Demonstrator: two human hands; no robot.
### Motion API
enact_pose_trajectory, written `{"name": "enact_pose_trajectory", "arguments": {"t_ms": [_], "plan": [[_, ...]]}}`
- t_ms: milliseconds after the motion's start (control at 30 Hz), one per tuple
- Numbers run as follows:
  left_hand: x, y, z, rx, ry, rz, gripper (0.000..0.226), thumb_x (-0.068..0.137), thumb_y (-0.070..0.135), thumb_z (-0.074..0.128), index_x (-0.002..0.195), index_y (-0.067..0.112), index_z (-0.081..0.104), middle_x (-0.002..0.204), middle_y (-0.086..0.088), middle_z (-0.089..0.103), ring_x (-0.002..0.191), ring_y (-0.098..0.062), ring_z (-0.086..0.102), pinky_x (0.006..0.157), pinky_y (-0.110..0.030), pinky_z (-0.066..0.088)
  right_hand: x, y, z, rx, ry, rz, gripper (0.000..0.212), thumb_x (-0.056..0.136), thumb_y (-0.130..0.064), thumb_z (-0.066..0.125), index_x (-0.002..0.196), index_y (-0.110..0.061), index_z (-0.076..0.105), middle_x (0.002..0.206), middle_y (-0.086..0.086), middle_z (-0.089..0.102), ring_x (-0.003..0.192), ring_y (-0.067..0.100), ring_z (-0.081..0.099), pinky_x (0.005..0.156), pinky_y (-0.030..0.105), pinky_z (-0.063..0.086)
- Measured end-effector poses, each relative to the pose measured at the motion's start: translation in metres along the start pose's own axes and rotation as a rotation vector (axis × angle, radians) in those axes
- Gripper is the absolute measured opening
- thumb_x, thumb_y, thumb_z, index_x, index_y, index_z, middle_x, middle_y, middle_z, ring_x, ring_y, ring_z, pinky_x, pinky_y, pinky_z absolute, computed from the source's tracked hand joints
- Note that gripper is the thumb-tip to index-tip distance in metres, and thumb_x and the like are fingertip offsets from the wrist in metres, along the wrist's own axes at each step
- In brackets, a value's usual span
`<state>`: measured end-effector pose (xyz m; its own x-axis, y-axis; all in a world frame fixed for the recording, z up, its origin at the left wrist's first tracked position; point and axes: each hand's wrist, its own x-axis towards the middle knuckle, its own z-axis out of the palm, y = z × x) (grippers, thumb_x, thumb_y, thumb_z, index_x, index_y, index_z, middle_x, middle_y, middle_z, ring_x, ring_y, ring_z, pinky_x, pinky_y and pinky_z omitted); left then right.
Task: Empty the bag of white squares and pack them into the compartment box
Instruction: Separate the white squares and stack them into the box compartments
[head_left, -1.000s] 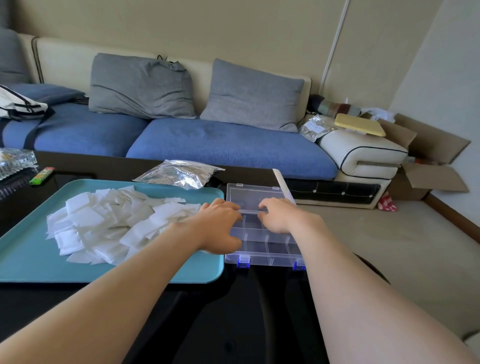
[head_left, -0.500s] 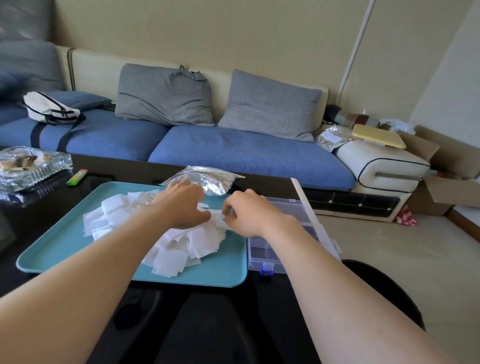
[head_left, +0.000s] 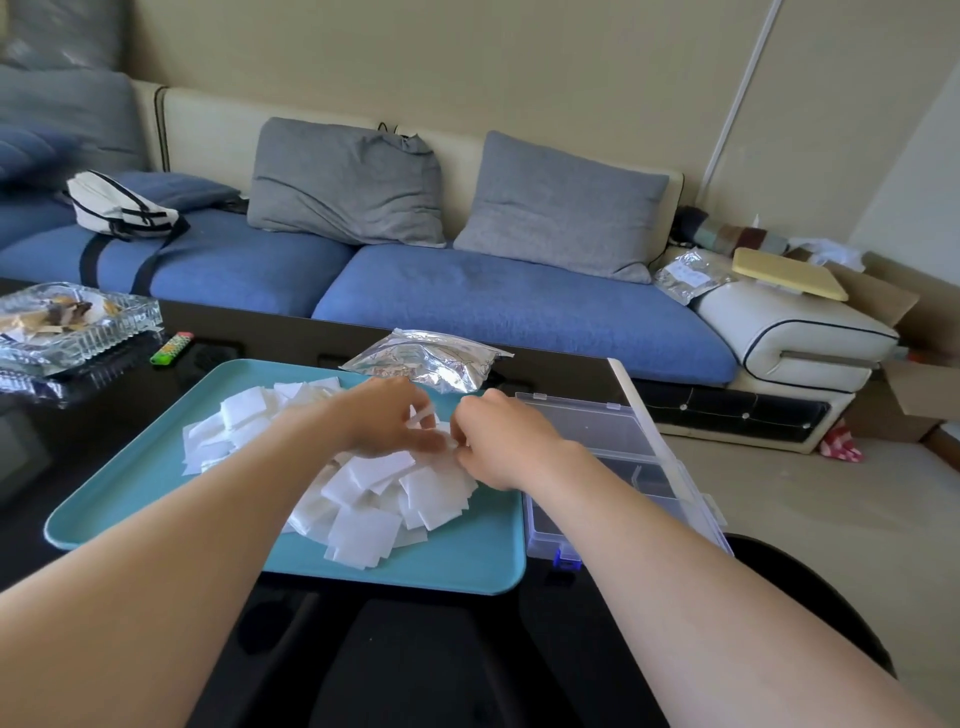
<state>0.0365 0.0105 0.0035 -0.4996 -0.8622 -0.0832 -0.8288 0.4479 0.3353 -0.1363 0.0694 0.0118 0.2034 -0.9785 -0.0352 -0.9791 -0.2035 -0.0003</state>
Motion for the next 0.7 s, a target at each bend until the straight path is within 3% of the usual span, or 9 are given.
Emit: {"name": "enact_pose_trajectory", "arguments": {"t_ms": [100,167,233,333,400,467,600,700], "plan": [[0.0,0.001,-0.003,-0.056,0.066,0.008,0.053,0.089,0.064,0.068,0.085,0.011,0.063,0.082,0.002,0.057,0.074,-0.018,0.05,0.062,-0.03,0.036,0.002,0.0,-0.001,0.038,0.059,0.022,0.014,0.098,-0.014,0.058,0.084,-0.013,0.057,0.086,0.005,0.044,0.083,0.039,0.055,0.069,0.038,0.043],[-0.001,0.004,-0.006,-0.081,0.131,-0.005,0.06,0.092,0.063,0.064,0.083,0.005,0.06,0.08,-0.004,0.058,0.074,-0.021,0.049,0.063,-0.033,0.036,0.004,0.004,-0.005,0.141,0.108,0.061,0.011,0.096,-0.019,0.059,0.092,-0.015,0.069,0.09,0.006,0.051,0.089,0.037,0.059,0.072,0.039,0.049],[-0.003,0.007,-0.009,-0.134,0.205,-0.018,0.058,0.097,0.059,0.061,0.074,0.007,0.051,0.075,-0.006,0.054,0.072,-0.022,0.045,0.063,-0.036,0.035,0.005,0.009,-0.008,0.254,0.17,0.093,0.017,0.093,-0.024,0.06,0.094,-0.022,0.077,0.096,0.006,0.063,0.095,0.034,0.059,0.077,0.041,0.055],[-0.006,0.012,-0.014,-0.192,0.258,0.007,0.05,0.108,0.04,0.052,0.065,0.018,0.04,0.069,-0.001,0.045,0.07,-0.023,0.04,0.063,-0.039,0.031,0.007,0.016,-0.012,0.423,0.231,0.114,0.023,0.089,-0.022,0.058,0.08,-0.021,0.079,0.072,0.002,0.069,0.084,0.027,0.063,0.073,0.042,0.06],[-0.007,0.011,-0.015,-0.253,0.312,-0.001,0.047,0.109,0.033,0.051,0.066,0.015,0.047,0.068,-0.002,0.047,0.07,-0.023,0.041,0.061,-0.036,0.032,0.007,0.02,-0.014,0.501,0.214,0.109,0.024,0.089,-0.019,0.058,0.083,-0.014,0.08,0.068,0.008,0.07,0.072,0.024,0.065,0.072,0.044,0.062],[-0.007,0.01,-0.017,-0.33,0.371,-0.025,0.041,0.108,0.032,0.052,0.073,0.011,0.06,0.07,-0.005,0.057,0.068,-0.025,0.05,0.059,-0.032,0.039,0.006,0.022,-0.016,0.549,0.206,0.106,0.024,0.091,-0.019,0.058,0.086,-0.009,0.08,0.075,0.011,0.074,0.073,0.025,0.069,0.075,0.047,0.062],[-0.011,0.01,-0.022,-0.553,0.437,-0.094,0.039,0.108,0.038,0.05,0.086,0.016,0.073,0.087,0.002,0.074,0.063,-0.015,0.075,0.057,-0.036,0.061,0.0,0.025,-0.019,0.7,0.228,0.13,0.017,0.09,-0.021,0.067,0.081,-0.018,0.082,0.073,-0.002,0.077,0.069,0.016,0.074,0.077,0.043,0.066],[-0.014,0.01,-0.024,-0.674,0.457,-0.122,0.042,0.106,0.048,0.051,0.094,0.015,0.075,0.092,-0.002,0.075,0.062,-0.016,0.075,0.051,-0.032,0.06,-0.005,0.024,-0.022,0.765,0.256,0.128,0.017,0.09,-0.02,0.069,0.078,-0.018,0.081,0.072,0.0,0.078,0.065,0.017,0.074,0.073,0.04,0.066]]}}
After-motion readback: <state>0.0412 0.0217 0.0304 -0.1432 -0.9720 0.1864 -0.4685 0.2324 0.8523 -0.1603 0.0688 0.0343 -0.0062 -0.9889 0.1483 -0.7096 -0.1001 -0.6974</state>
